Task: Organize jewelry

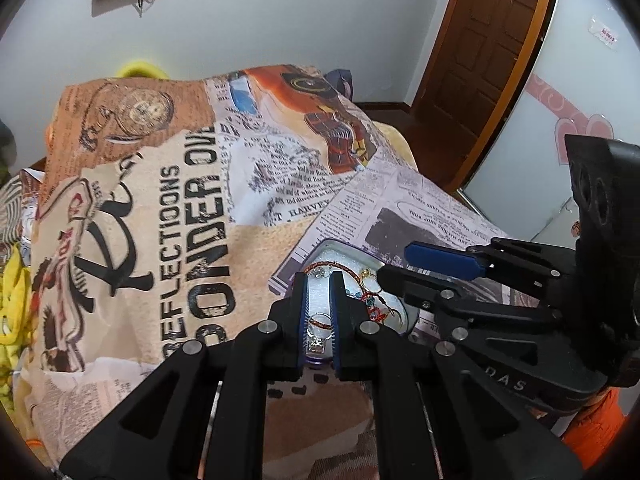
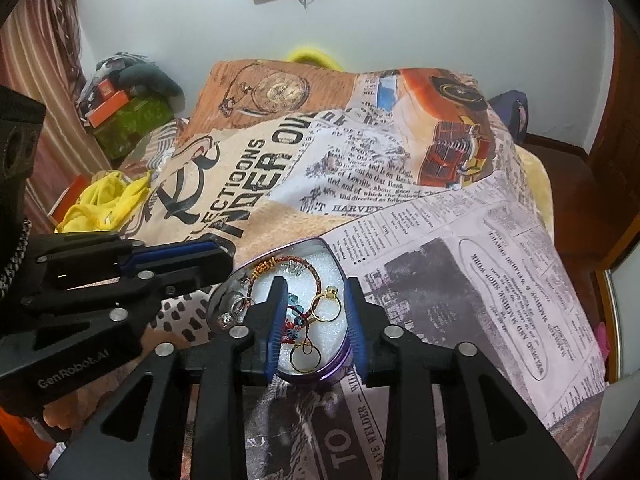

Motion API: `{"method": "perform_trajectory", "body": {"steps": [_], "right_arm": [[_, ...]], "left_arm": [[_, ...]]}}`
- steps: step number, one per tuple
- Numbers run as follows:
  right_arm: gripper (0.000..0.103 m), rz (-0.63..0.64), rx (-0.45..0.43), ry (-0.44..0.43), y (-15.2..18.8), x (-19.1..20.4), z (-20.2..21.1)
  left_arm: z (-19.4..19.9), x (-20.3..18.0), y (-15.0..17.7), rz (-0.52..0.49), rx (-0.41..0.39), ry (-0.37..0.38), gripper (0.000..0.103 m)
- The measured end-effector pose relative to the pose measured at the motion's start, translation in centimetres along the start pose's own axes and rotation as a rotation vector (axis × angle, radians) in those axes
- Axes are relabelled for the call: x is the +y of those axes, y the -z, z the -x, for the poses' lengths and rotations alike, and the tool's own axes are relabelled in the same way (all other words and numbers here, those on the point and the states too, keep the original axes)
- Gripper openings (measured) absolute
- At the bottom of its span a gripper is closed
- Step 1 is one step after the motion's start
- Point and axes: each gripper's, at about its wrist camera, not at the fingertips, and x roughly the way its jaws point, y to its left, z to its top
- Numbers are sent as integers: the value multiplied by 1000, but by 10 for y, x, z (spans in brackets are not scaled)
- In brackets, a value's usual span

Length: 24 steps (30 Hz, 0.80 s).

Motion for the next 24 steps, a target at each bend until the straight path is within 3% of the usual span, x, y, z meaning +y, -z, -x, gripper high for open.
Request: {"method": "perform_trajectory", "body": {"steps": [10, 15, 24], "right_arm": [[27, 17, -155, 50, -9, 16, 72], [27, 42, -316, 79, -13, 35, 136], [27, 107, -633, 148, 9, 82, 247]], "left_arm": [[79, -16, -6, -49, -160, -84, 9], [141, -31, -8, -65, -307, -115, 26], [247, -68, 20, -105, -591, -172, 46]]}}
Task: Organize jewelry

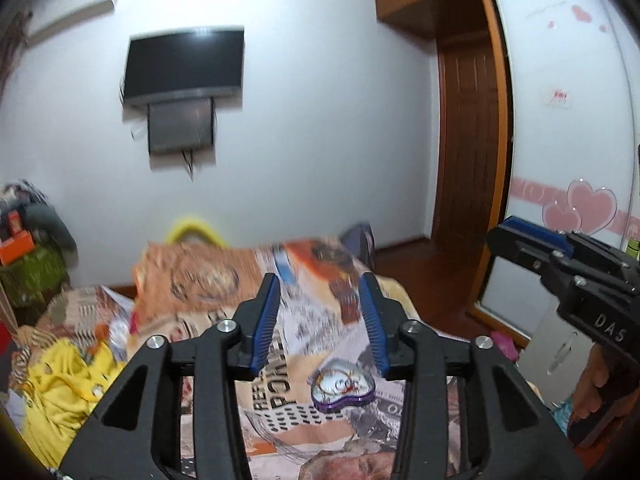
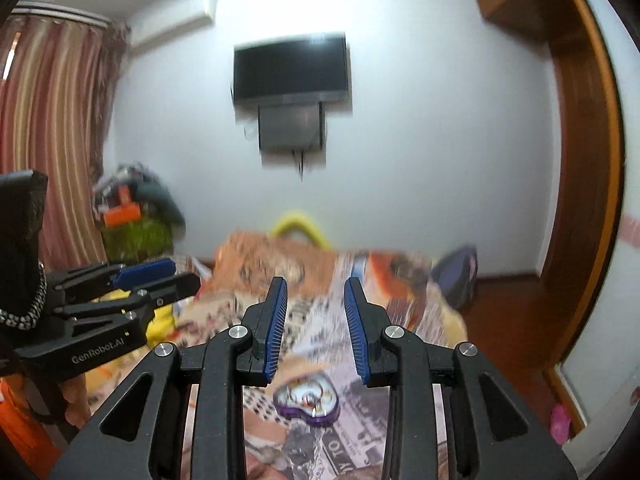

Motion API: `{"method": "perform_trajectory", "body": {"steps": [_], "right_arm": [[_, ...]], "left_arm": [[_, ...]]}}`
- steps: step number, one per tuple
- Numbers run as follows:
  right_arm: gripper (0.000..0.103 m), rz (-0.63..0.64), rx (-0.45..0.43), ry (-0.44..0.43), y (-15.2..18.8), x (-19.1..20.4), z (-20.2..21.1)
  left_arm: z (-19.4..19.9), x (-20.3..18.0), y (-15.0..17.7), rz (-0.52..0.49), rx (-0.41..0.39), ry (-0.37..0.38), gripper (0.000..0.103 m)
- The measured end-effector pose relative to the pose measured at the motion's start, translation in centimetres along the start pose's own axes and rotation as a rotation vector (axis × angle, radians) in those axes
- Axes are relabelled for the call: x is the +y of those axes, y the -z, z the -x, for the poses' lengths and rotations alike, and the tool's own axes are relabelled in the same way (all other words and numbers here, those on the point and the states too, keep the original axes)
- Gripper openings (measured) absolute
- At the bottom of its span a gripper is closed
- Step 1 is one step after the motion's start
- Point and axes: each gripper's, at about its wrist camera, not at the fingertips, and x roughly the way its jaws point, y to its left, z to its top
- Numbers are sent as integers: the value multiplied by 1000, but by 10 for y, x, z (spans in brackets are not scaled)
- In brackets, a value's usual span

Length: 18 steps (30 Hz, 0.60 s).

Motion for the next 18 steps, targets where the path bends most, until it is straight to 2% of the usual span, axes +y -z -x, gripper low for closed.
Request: {"method": "perform_trajectory", "body": {"steps": [1, 3, 4, 7, 9, 10, 12, 13, 14, 18], "right_arm": [[27, 11, -36, 14, -4, 5, 12], [29, 25, -83, 32, -8, 12, 27], [30, 29, -106, 38, -10, 15, 36], [45, 26, -162, 53, -12, 24, 55], [62, 26, -190, 81, -10, 29, 59], [68, 24, -201, 97, -8, 30, 60], [94, 18, -235, 138, -5, 34, 65], [99, 15, -245, 152, -4, 35, 66], [103, 13, -255, 166, -3, 37, 67], [103, 17, -249, 173, -5, 40, 69]], "left_arm": [[10, -2, -2, -6, -26, -12, 49], [31, -7, -2, -9, -85, -37, 66], [39, -8, -2, -8, -107, -44, 69], [63, -9, -1, 4, -164, -66, 81], [73, -7, 2, 24, -184, -77, 97], [78, -6, 3, 33, -194, -84, 99], [86, -4, 4, 46, -207, -94, 102], [87, -4, 5, 49, -207, -96, 102], [88, -3, 6, 53, -206, -98, 102], [93, -7, 7, 61, -200, -103, 102]]}}
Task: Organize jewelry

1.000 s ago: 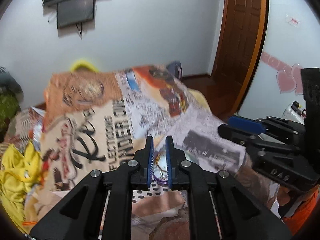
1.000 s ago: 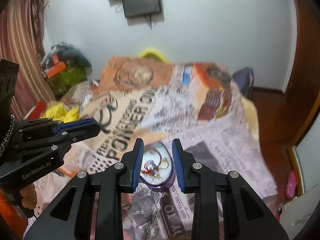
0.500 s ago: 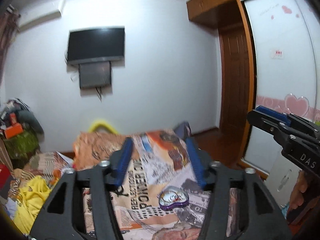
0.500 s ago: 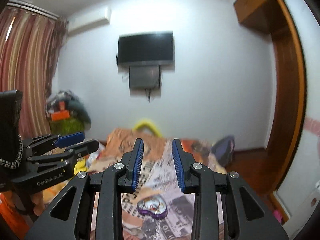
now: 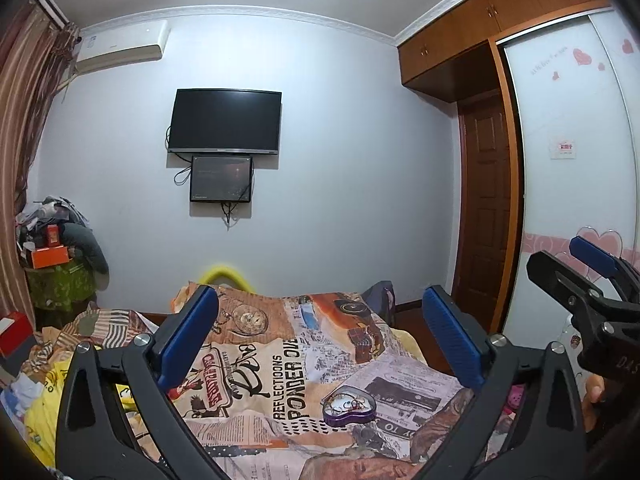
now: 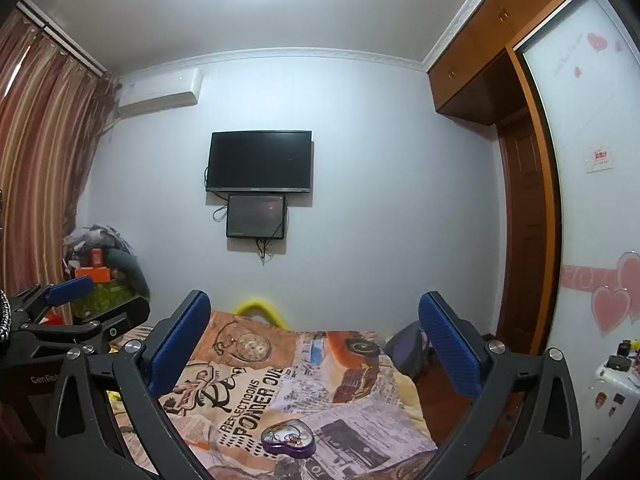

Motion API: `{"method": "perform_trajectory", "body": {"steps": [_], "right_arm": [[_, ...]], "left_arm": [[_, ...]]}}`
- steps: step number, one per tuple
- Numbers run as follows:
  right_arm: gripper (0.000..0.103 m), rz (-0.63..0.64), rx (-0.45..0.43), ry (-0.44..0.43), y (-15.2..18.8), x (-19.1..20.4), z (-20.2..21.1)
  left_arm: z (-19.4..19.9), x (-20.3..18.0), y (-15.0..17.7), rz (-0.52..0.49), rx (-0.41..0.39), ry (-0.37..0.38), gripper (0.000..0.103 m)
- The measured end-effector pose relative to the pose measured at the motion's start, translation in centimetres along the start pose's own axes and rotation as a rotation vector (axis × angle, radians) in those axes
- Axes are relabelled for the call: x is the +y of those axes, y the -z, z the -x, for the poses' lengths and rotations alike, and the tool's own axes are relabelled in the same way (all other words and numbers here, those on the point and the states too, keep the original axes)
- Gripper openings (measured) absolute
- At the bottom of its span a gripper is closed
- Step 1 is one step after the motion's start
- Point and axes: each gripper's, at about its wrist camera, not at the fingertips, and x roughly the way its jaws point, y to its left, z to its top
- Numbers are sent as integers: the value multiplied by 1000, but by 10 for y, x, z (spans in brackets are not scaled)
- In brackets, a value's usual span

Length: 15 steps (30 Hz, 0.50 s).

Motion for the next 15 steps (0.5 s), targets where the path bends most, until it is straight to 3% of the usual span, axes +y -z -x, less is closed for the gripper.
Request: {"method": "perform_trajectory", "body": {"steps": [15], "right_arm": [[103, -6, 36, -18, 12, -11, 13]], "left_arm": [[7, -3, 1, -2, 7, -1, 102]]}}
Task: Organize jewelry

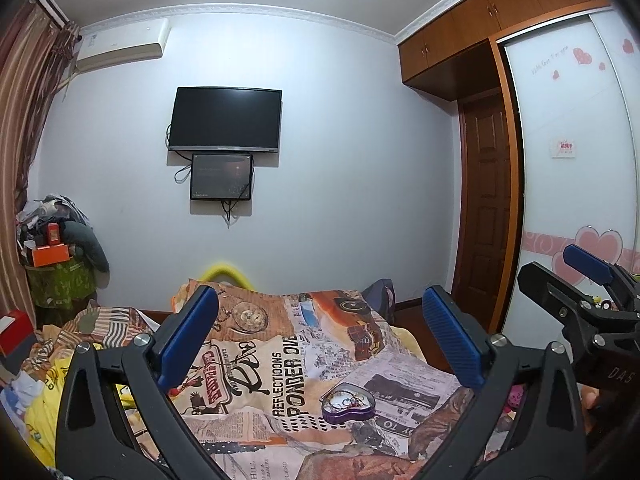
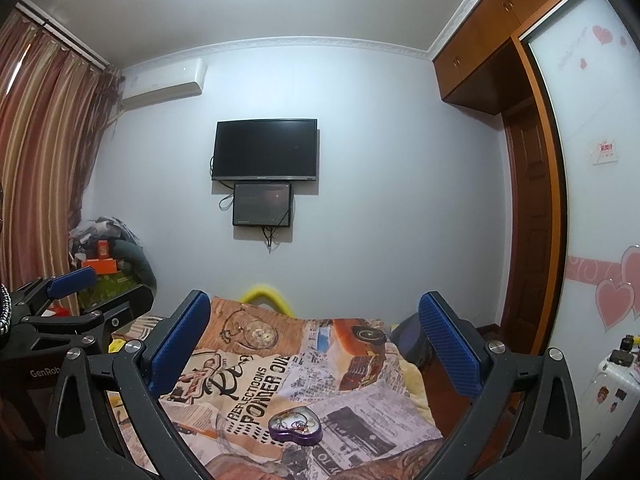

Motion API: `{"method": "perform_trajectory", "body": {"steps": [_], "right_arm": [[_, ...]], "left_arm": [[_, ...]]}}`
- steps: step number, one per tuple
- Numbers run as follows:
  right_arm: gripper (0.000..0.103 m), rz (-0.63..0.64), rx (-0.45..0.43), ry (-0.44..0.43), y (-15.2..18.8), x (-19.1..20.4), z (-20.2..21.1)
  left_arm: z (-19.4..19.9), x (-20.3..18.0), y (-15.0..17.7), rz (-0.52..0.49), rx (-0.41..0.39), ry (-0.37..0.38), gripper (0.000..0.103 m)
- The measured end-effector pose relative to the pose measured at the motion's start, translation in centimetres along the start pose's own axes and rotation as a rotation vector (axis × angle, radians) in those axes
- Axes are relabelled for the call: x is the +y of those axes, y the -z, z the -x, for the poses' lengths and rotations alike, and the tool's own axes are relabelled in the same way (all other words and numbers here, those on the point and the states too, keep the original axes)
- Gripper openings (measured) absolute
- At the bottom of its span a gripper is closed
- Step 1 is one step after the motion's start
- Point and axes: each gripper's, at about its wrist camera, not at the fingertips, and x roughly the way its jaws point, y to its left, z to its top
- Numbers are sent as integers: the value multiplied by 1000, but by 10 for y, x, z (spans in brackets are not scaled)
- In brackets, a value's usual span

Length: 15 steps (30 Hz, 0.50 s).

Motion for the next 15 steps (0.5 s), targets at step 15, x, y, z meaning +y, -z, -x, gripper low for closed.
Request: {"method": "perform_trajectory", "body": {"steps": [15], "right_arm": [[103, -20, 31, -8, -2, -3, -1]], "left_arm": [[-6, -3, 2, -4, 11, -5, 103]]}}
